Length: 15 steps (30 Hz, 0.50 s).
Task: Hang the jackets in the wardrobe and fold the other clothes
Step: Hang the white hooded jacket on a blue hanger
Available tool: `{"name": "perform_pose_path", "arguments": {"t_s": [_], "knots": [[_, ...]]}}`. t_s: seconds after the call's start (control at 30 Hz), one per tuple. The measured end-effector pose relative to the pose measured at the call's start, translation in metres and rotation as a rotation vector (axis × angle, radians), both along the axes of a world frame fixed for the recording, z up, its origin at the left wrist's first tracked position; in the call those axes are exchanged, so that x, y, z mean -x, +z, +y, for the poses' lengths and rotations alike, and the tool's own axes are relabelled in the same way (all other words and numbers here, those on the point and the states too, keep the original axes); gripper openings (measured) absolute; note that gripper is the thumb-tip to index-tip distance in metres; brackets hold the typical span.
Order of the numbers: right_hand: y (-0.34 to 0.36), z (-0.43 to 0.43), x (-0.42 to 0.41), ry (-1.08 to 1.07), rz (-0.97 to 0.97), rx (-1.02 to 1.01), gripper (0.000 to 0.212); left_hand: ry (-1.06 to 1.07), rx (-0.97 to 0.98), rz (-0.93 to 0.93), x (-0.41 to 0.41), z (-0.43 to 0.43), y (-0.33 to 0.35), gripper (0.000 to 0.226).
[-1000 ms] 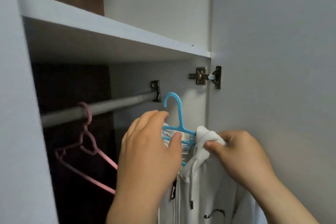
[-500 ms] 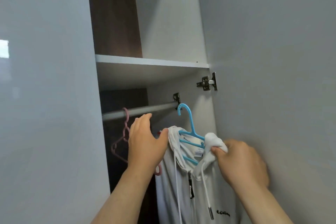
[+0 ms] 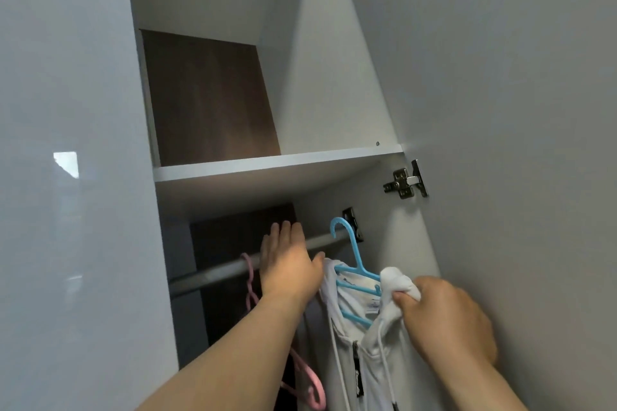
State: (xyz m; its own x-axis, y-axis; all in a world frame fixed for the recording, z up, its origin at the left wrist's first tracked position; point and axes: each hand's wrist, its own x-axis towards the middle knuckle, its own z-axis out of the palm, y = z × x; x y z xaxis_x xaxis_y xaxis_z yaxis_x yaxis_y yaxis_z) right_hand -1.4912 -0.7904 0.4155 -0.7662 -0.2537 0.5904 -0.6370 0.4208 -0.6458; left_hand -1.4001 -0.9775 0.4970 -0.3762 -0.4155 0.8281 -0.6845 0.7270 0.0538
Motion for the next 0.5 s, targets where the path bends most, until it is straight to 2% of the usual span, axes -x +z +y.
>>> {"name": "perform_pose_path", "arguments": {"t_s": [0.1, 0.27, 0.37, 0.5], "knots": [[-0.002, -0.011, 0.010, 0.001, -0.023, 0.013, 0.034, 0.119, 0.030, -0.099, 0.014, -0.022, 0.009, 0.068], [-0.006, -0.025, 0.015, 0.012, -0.036, 0.067, 0.033, 0.349, -0.221, -0.145, 0.020, -0.034, 0.014, 0.065], [-0.008, -0.032, 0.017, 0.038, -0.062, 0.100, 0.031, 0.343, -0.191, -0.175, 0.017, -0.042, 0.012, 0.045], [-0.010, -0.042, 0.020, 0.032, -0.083, 0.106, 0.033, 0.316, -0.142, -0.117, 0.015, -0.045, 0.011, 0.027]]}}
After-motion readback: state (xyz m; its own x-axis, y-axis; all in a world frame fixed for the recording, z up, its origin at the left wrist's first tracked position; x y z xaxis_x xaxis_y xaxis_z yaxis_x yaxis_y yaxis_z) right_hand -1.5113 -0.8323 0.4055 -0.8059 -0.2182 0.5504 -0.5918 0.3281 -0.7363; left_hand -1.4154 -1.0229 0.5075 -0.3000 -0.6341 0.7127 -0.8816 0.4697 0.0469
